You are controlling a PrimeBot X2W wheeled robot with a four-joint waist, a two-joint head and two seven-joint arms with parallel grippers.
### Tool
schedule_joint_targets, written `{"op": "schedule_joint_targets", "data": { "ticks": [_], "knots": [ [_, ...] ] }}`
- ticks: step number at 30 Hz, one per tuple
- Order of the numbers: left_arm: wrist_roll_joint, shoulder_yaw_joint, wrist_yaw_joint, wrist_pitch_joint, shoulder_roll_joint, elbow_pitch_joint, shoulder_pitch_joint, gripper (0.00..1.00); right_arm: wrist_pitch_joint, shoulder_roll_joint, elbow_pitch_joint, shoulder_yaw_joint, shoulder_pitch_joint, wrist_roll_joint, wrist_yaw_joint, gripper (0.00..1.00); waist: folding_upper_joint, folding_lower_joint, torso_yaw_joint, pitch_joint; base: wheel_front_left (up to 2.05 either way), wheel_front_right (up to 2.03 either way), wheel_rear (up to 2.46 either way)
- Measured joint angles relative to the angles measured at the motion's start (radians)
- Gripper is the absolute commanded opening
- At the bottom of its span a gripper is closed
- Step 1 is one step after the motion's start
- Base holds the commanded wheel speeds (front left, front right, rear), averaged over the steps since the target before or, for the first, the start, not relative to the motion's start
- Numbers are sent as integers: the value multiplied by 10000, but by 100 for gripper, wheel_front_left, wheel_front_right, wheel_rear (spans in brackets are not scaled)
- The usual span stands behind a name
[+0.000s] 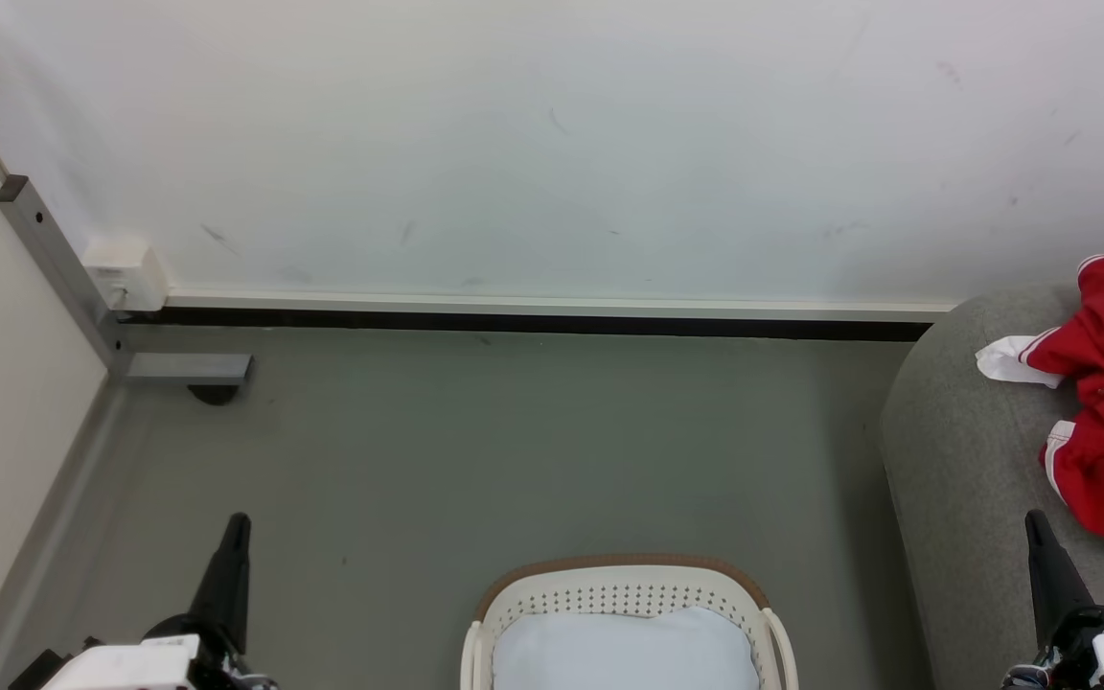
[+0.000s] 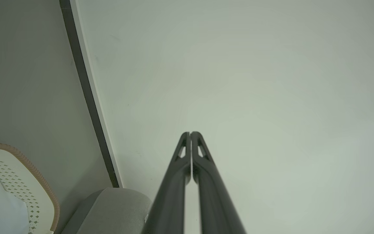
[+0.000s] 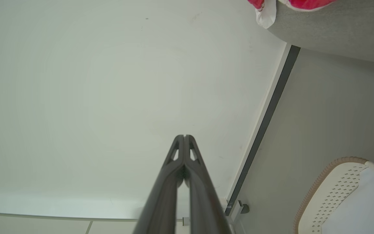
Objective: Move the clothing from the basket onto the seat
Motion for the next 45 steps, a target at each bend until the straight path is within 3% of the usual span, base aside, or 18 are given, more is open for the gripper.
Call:
{"op": "schedule_joint_targets", "data": {
  "ticks": [45],
  "knots": [
    [0, 0, 0, 0, 0, -2, -2, 0, 0, -2, -2, 0, -1, 0, 0, 0, 0, 0, 0, 0, 0, 0, 0]
  ]
}}
